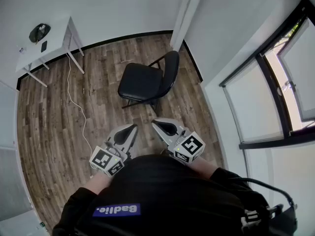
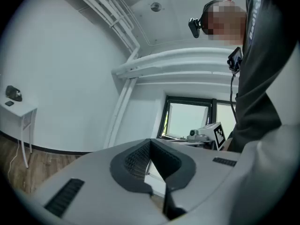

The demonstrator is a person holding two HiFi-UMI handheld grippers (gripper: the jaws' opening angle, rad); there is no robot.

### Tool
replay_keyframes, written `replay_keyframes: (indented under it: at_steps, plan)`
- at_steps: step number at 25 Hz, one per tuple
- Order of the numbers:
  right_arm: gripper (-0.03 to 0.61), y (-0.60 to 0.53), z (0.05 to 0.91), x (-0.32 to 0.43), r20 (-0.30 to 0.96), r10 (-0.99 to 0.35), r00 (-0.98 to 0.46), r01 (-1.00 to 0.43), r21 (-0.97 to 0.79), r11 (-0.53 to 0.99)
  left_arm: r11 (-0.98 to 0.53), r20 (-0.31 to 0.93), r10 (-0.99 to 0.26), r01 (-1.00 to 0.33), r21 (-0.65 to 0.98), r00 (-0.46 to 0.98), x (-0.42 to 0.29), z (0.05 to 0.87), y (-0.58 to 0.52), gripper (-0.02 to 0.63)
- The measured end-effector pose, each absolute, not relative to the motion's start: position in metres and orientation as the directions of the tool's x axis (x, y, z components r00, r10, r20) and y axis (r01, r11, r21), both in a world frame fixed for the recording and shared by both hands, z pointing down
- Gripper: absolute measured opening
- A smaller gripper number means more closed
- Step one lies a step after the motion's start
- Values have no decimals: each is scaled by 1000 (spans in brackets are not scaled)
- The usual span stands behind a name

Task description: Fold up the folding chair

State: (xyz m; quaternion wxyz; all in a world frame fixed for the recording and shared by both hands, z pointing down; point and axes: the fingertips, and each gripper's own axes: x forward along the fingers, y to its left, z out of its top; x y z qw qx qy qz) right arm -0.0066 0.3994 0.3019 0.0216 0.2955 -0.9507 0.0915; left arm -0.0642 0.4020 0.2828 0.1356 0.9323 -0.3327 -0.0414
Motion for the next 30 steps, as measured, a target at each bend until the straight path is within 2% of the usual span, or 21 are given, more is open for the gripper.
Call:
replay_keyframes:
  at_steps: [16, 30]
  plan:
    - [0, 389, 300, -1, 89, -534, -841, -541, -182, 821, -729, 26, -642, -620, 290, 766, -56, 282, 391, -6]
    - [-1, 369, 300, 69, 52, -452, -891, -454, -165, 876, -657, 9, -733, -712, 246, 680, -2, 275, 359, -6]
